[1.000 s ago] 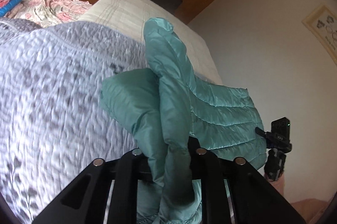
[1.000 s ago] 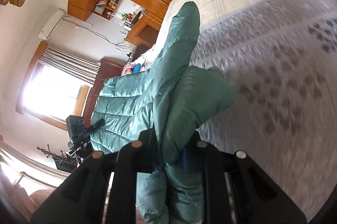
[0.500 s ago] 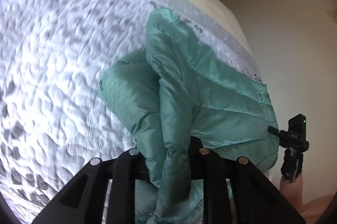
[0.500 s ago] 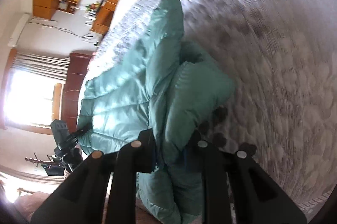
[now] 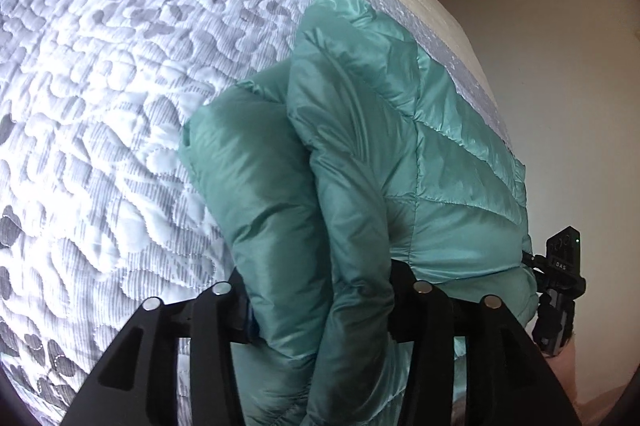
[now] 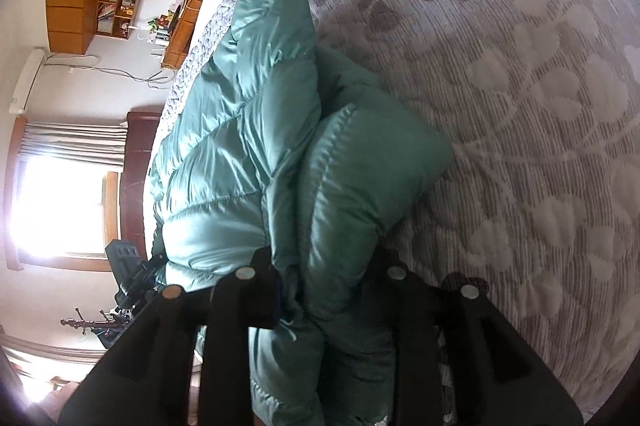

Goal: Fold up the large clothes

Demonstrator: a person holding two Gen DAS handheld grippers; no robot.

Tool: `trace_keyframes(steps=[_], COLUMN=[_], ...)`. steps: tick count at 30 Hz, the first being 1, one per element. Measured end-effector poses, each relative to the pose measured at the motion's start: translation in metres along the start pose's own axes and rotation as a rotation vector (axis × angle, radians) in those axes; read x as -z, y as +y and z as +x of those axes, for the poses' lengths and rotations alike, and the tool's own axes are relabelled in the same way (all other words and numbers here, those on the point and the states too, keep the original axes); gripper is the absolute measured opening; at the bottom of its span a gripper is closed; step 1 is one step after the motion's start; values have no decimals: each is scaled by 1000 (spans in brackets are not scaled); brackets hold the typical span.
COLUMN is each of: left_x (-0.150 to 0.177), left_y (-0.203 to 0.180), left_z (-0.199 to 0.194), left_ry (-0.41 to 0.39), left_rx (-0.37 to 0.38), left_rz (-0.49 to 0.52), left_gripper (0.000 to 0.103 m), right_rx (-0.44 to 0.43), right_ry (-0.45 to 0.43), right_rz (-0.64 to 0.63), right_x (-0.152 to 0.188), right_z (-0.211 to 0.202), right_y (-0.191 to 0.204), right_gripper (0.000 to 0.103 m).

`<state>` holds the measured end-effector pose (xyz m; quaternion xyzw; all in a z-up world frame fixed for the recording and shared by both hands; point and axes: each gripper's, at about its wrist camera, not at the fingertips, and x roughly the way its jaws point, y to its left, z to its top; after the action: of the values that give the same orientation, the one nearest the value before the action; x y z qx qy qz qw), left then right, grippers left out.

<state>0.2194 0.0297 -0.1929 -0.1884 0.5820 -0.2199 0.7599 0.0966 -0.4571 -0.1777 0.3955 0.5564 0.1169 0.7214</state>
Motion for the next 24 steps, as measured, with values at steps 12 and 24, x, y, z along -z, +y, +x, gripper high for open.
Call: trace_keyframes(steps=[12, 24], left_x=[-41, -111], left_y=[-23, -93], left_z=[-79, 13], left_ry=[-139, -50], left_rx=[-101, -136], left_rz=[50, 165], left_gripper=[59, 58], right_rx=[171, 291], right_ry=[-114, -11], right_rz=[-117, -341], right_x=[-8, -65], right_z=[-75, -3], right_y=[55, 135], right_gripper=[54, 46])
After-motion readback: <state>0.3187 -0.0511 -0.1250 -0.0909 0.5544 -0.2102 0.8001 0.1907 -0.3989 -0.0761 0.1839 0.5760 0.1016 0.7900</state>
